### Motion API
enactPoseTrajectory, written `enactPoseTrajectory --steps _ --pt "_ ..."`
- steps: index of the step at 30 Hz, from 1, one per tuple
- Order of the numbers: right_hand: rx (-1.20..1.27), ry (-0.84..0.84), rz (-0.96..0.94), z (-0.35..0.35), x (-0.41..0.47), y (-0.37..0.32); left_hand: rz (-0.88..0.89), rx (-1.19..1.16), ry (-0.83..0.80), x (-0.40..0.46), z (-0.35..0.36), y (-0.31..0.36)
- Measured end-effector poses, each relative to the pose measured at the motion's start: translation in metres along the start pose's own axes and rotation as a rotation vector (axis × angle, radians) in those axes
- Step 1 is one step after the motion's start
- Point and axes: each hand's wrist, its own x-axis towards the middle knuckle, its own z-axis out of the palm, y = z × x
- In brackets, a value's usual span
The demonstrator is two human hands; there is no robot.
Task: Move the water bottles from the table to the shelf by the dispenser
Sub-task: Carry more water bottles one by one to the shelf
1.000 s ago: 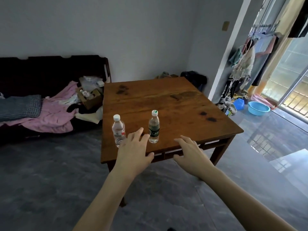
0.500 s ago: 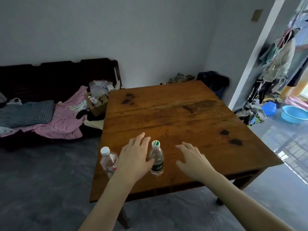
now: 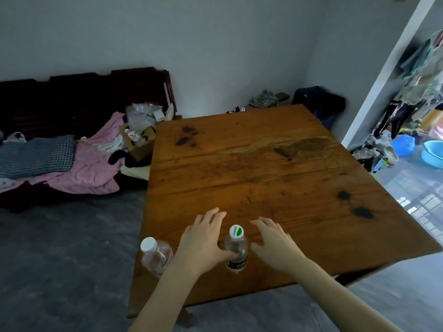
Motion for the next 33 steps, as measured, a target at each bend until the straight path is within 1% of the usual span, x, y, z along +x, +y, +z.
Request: enactPoseTrajectory --steps 6,9,11,14,16,21,25,28,33 --pt "0.044 -0.031 0.083 0.016 0.011 0.003 0.075 -0.118 -0.168 0.023 0.015 -0.009" --pt "0.045 -0.024 0.100 0.021 0.015 0.005 0.125 -0.176 -0.222 0.029 0.023 -0.011" --pt "0.050 -0.025 0.114 0.025 0.016 0.006 0.138 -0.237 -0.233 0.032 0.029 -0.011" --pt "0.057 -0.040 0.128 0.029 0.017 0.010 0.123 -0.434 -0.258 0.035 0.038 -0.012" --pt "0.067 -0.044 0.133 0.031 0.017 0.011 0.118 -0.522 -0.257 0.035 0.041 -0.014" --pt "0.147 -0.058 0.141 0.040 0.020 0.020 0.135 -0.588 -0.237 0.036 0.039 -0.017" --pt "0.403 -0.110 0.214 0.042 0.023 0.030 0.159 -0.581 -0.223 0.038 0.035 -0.013" --pt "0.629 -0.131 0.310 0.044 0.024 0.039 0.168 -0.584 -0.196 0.036 0.034 -0.011" --pt "1.051 -0.191 0.497 0.041 0.019 0.042 0.148 -0.668 -0.058 0.035 0.023 -0.010"
